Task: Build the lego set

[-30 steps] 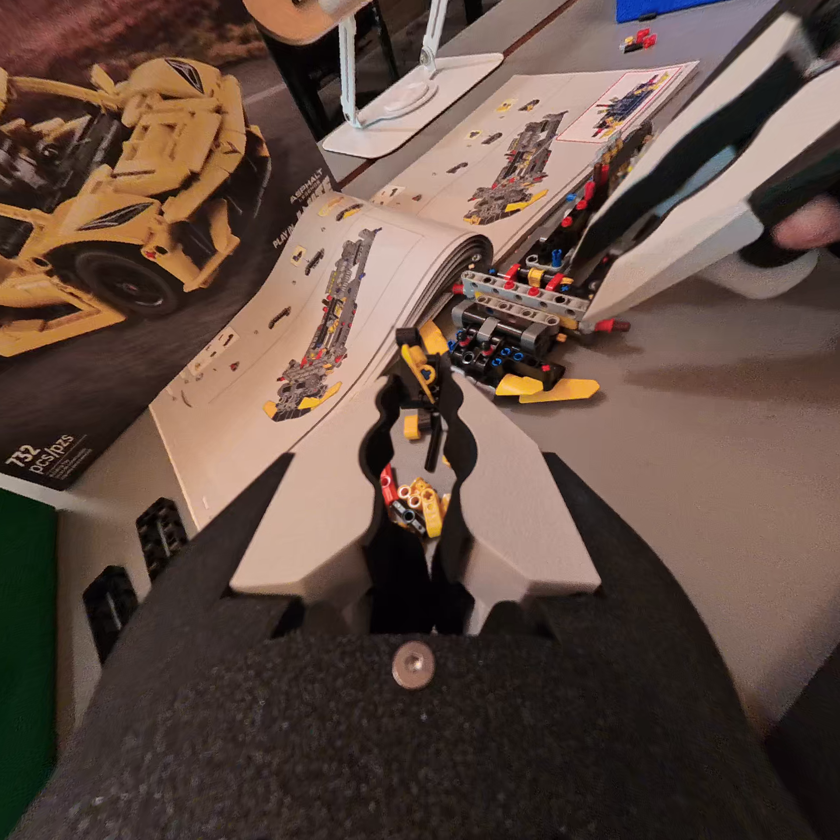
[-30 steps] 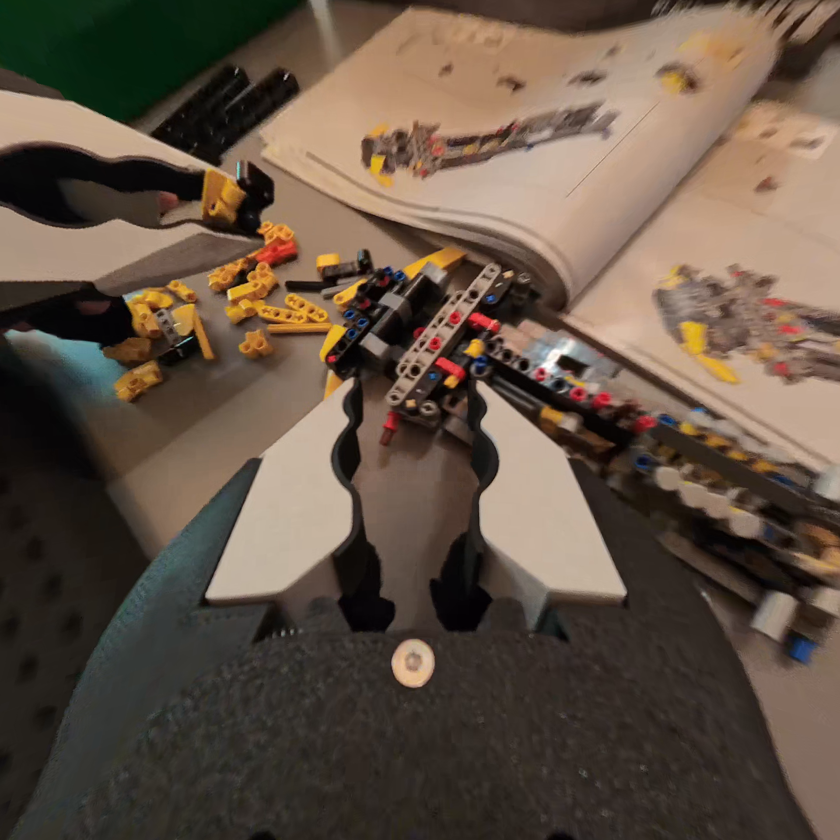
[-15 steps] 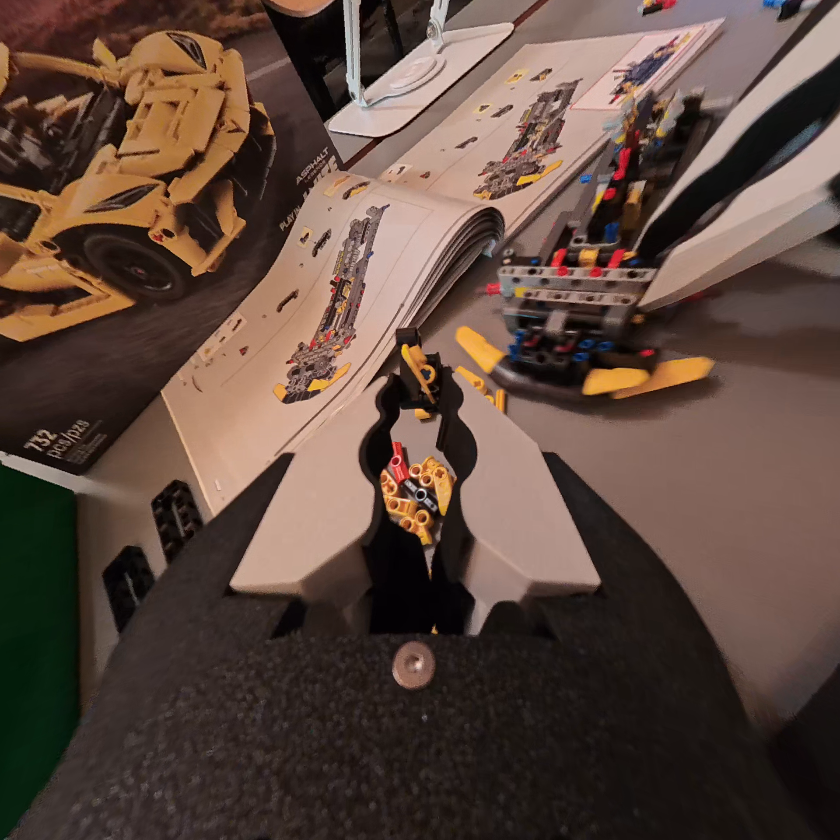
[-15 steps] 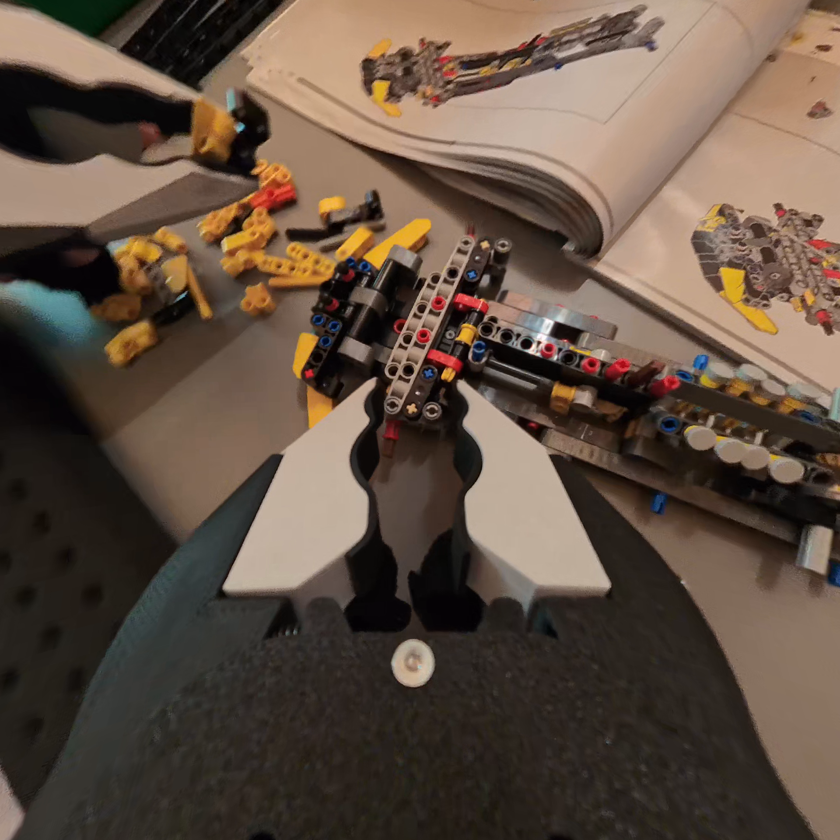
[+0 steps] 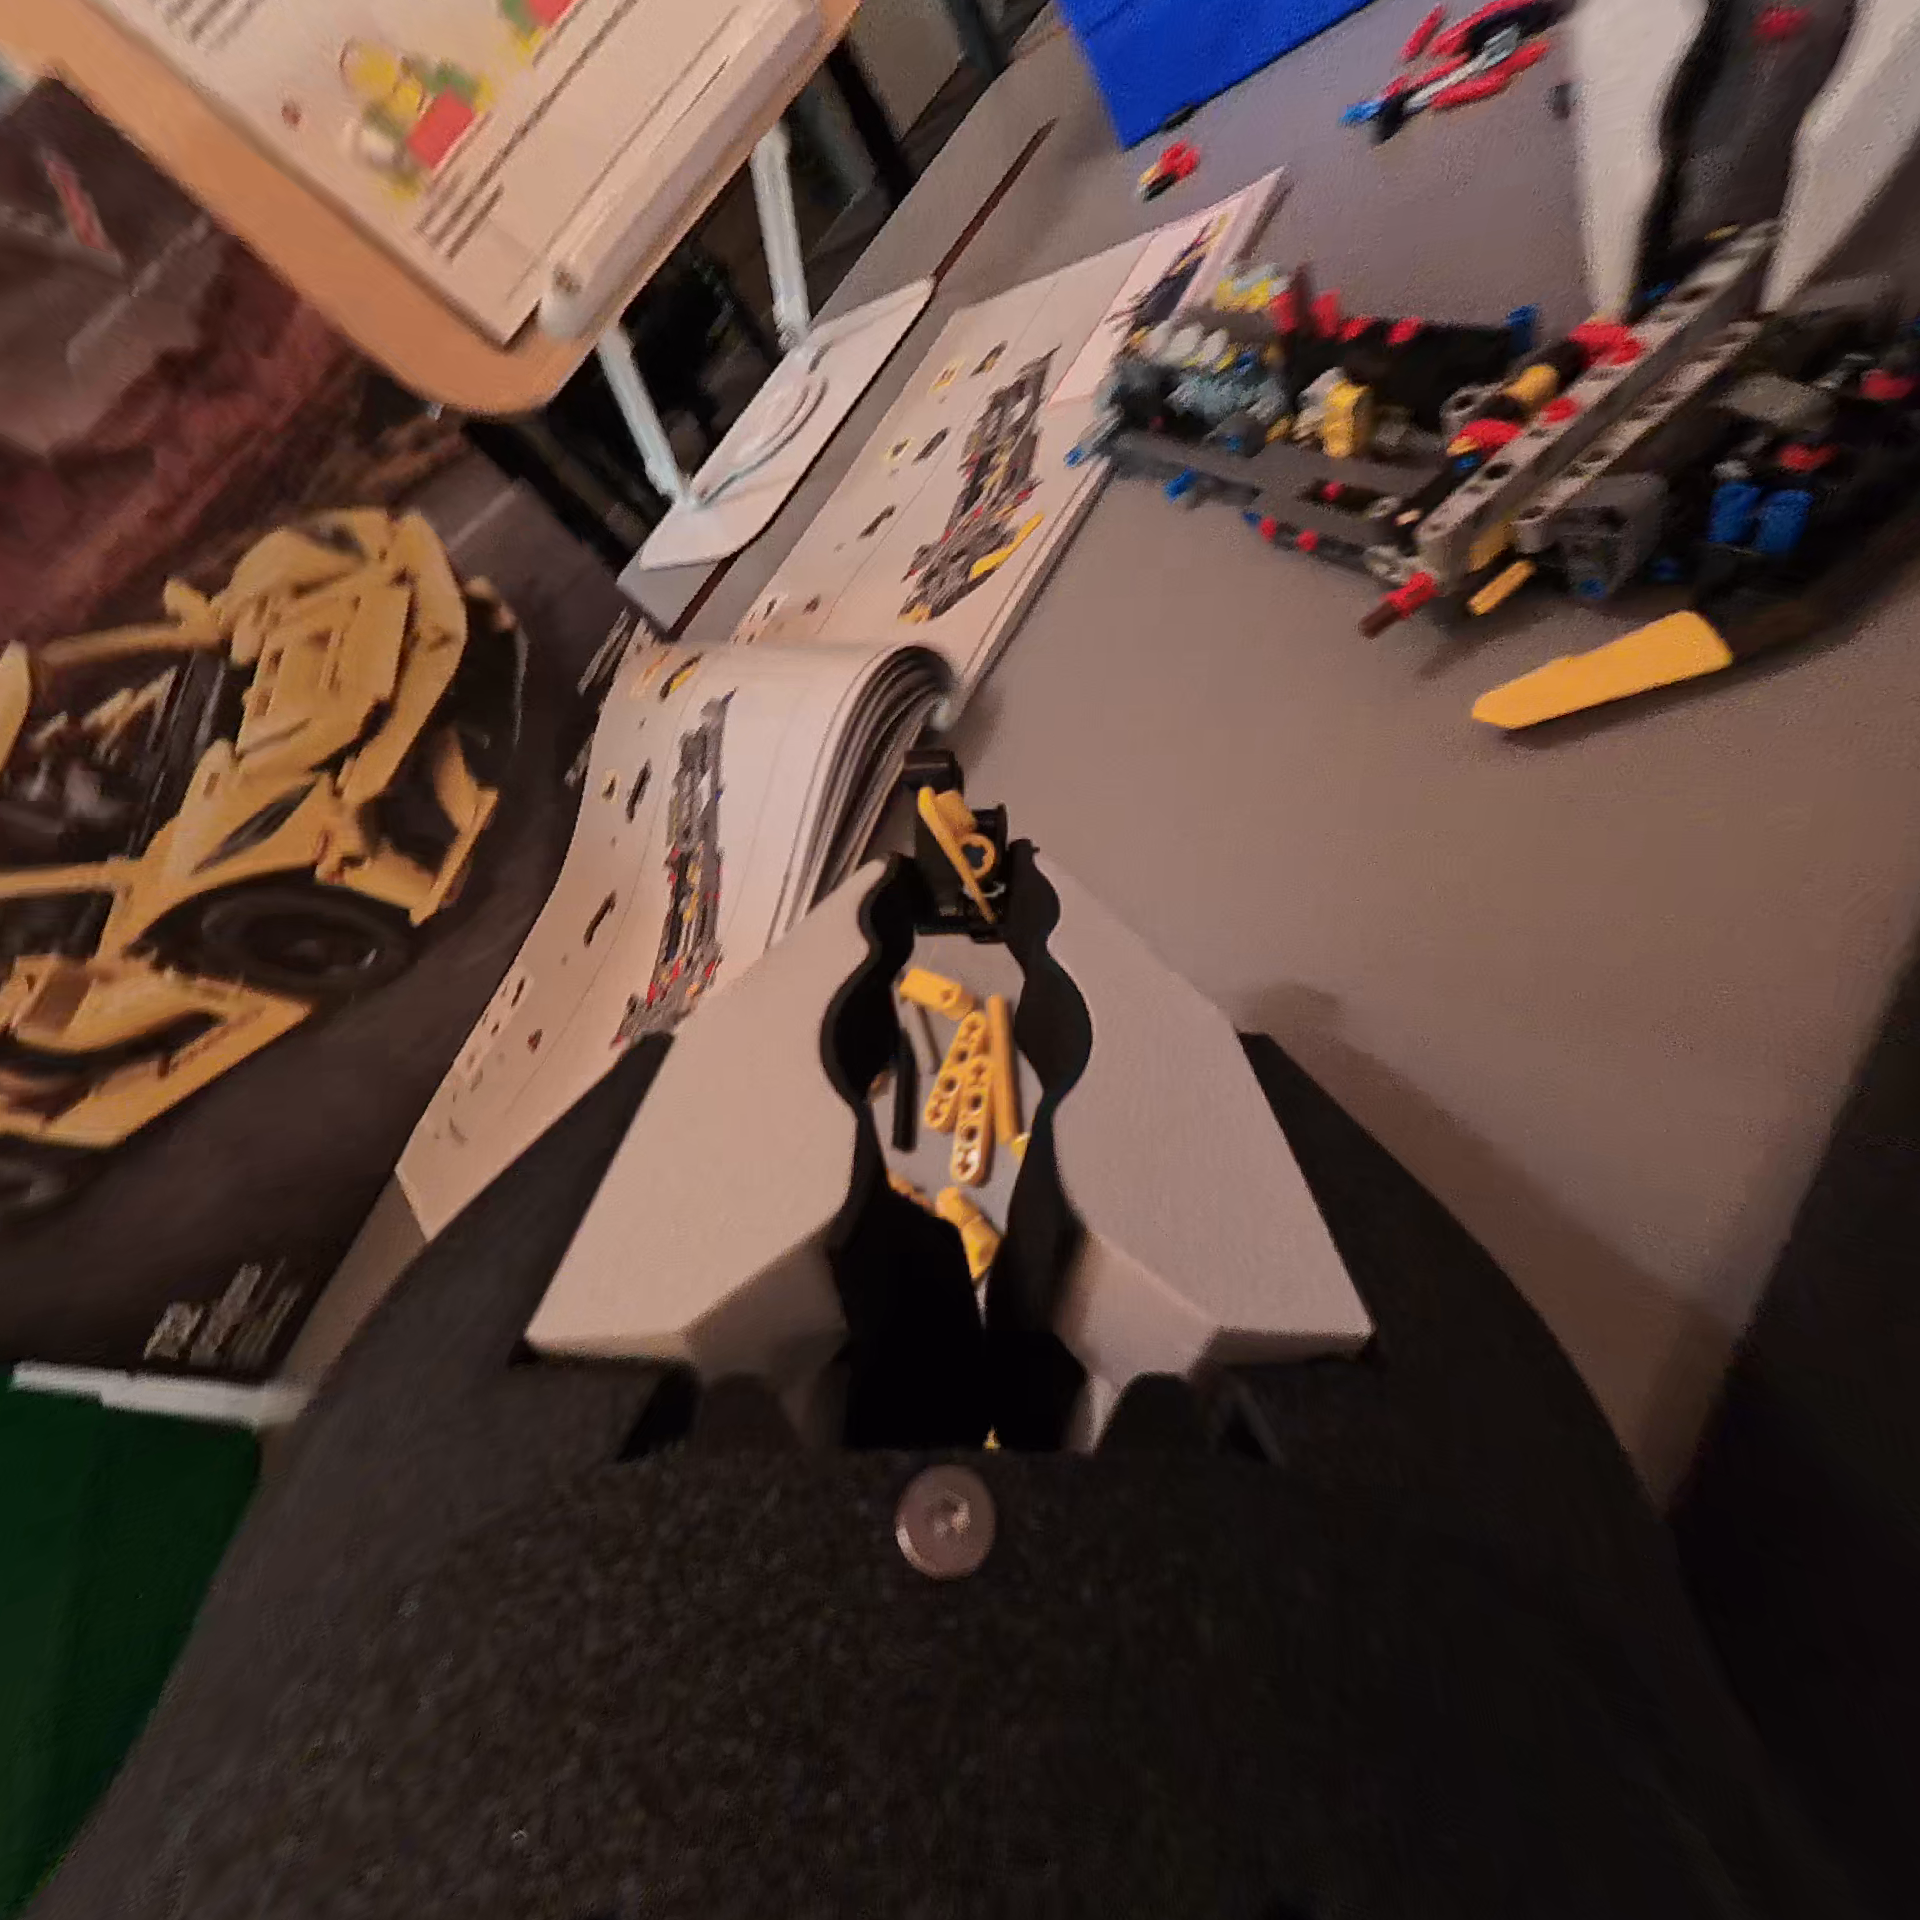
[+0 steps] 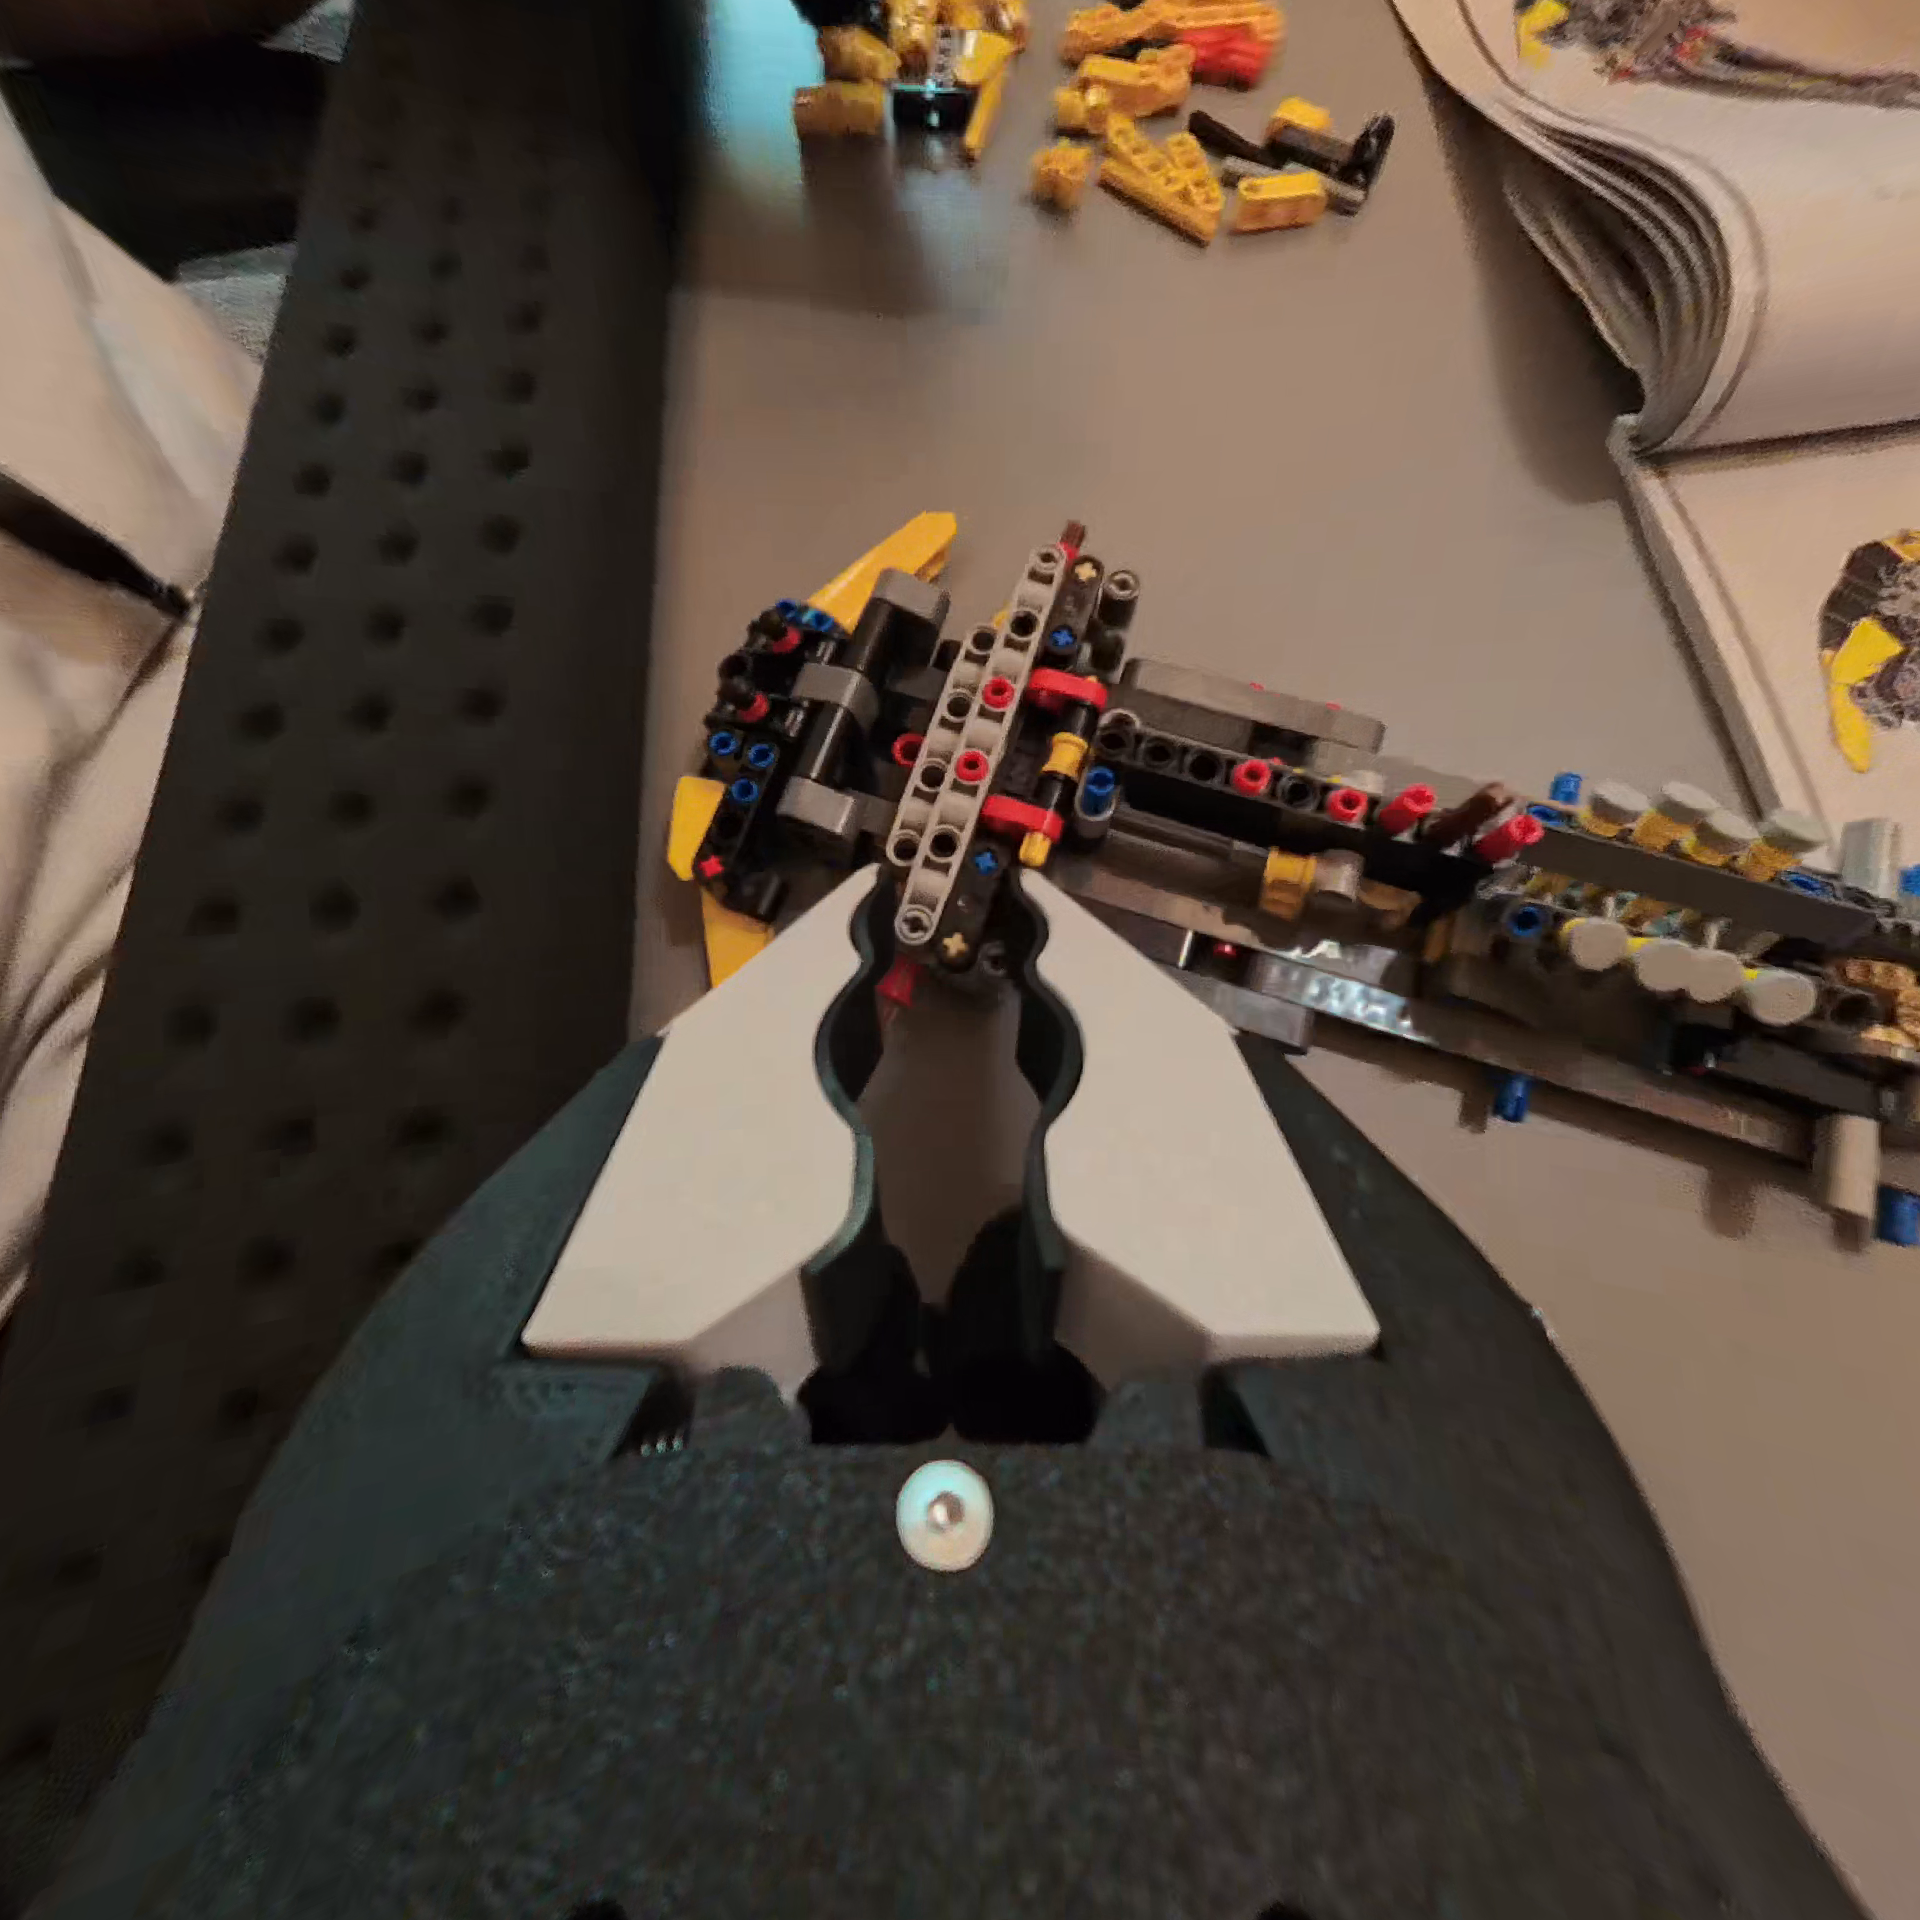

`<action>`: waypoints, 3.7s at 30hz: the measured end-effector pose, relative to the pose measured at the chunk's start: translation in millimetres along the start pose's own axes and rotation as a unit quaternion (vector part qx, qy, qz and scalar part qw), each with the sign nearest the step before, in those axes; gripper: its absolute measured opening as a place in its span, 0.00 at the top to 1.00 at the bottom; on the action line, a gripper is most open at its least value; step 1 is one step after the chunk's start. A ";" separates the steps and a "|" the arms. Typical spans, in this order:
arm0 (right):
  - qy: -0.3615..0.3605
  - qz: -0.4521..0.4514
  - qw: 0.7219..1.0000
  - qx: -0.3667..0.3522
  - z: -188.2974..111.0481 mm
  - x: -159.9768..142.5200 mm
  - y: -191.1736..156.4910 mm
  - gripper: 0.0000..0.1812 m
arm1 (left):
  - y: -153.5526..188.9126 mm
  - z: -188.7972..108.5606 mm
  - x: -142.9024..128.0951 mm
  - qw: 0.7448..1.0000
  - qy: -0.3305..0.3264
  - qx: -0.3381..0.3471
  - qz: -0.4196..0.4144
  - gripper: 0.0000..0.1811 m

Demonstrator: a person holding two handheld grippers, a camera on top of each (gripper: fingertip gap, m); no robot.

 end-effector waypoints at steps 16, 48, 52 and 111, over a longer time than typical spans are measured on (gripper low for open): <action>0.154 0.088 0.971 -0.158 -42.7 18.4 -13.8 0.85 | 91.3 10.3 55.8 0.915 0.191 -0.084 0.346 0.92; 0.127 0.060 0.985 -0.103 11.4 42.2 -21.1 0.92 | 112.4 11.2 74.5 0.907 0.255 -0.099 0.321 0.85; 0.103 0.039 0.988 -0.108 15.0 39.5 -24.2 0.92 | 104.6 4.4 75.6 0.939 0.152 -0.300 0.075 0.87; 0.060 0.068 0.988 -0.126 22.7 27.8 -17.9 1.00 | 124.0 28.8 62.3 0.862 0.070 -0.482 0.144 0.97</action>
Point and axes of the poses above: each gripper's, where its closed fingertips meet, z out along the fingers, x out of its top, y = z × x across the jaws, the point moved 3 cm from there along -z, back along the fingers, and after that the axes turned 14 degrees about x, right-handed, at the moved point
